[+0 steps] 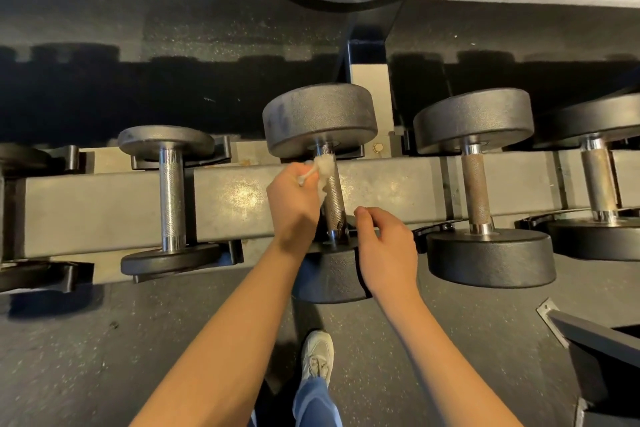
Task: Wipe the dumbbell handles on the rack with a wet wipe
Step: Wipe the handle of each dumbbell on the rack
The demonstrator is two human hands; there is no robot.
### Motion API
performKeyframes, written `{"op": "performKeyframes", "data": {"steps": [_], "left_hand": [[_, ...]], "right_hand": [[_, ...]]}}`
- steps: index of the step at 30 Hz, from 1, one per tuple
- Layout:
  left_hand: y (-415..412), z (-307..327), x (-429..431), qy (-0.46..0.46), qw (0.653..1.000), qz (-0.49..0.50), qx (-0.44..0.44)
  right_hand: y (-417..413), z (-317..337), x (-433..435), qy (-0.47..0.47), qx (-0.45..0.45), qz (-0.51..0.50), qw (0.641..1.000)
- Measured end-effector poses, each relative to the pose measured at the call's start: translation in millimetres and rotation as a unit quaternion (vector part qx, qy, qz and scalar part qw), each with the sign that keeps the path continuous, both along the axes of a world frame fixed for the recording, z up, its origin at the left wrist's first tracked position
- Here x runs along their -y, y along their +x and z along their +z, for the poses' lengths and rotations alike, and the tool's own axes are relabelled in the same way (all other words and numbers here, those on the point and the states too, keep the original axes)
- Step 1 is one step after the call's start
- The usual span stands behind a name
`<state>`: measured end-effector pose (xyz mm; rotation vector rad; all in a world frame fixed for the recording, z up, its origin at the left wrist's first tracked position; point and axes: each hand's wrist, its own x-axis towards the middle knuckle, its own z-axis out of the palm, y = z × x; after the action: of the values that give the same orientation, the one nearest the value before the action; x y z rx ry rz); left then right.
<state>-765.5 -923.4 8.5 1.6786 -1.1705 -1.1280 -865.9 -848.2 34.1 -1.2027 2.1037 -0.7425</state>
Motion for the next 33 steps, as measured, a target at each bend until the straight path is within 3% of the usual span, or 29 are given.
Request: {"op": "performKeyframes", "data": {"steps": [6,13,19,22,28,30,33], "left_hand": [[16,-3,-13,0.019,0.991,-0.112,0.07],[4,6,9,-0.003,1.0,-0.013,0.002],[20,-3,-13,0.021,0.981,-0.162,0.104],[24,7,-15,0.044,0.978,-0.164,0.119],[16,34,-20,0.008,0.984,-0.177,-0.005],[17,37,-17,-0.035,0.978,-0.203,0.032],[23,42,-9,-0.11,0.952,-0.24,0.158]], "right_hand": [[2,0,-2,-0.014,-0.006,0.002,1.0],[0,-1,-2,-0.026,-0.002,0.001,1.0],[-1,-1,-3,-0.023,-0.006,0.005,1.0],[-1,1,-2,-0.028,0.001,0.014,1.0],[-7,12,25,-0.026,0.194,0.043,0.98],[-7,15,39,-0.029,0.225,0.027,0.974],[-7,18,56,-0.044,0.234,-0.01,0.971]]}}
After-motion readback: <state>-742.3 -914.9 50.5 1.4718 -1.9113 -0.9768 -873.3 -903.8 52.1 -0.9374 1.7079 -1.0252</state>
